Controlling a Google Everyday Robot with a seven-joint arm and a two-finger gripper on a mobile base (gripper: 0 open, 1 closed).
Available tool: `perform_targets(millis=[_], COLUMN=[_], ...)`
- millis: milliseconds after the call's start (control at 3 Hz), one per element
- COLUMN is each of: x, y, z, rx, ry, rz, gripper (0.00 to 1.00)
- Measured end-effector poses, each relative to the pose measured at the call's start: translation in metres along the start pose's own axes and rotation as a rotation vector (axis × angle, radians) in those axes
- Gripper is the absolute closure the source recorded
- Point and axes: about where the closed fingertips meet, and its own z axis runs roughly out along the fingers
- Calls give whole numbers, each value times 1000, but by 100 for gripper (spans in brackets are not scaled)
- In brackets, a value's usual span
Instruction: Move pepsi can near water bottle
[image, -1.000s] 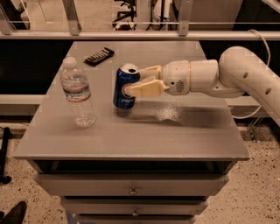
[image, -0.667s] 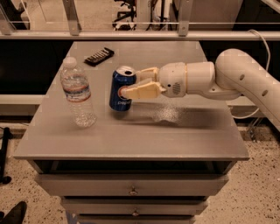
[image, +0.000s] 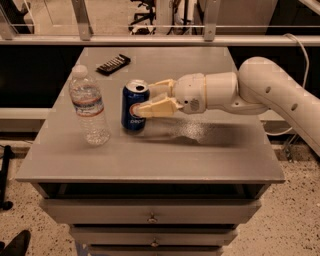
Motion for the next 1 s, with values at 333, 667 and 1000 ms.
perform_targets(millis=[333, 667, 1000], x=[0, 0, 0], y=[-1, 0, 0], z=[1, 1, 1], rx=[0, -2, -2], ry=[8, 10, 11], rz=[-19, -24, -25], gripper=[28, 0, 0])
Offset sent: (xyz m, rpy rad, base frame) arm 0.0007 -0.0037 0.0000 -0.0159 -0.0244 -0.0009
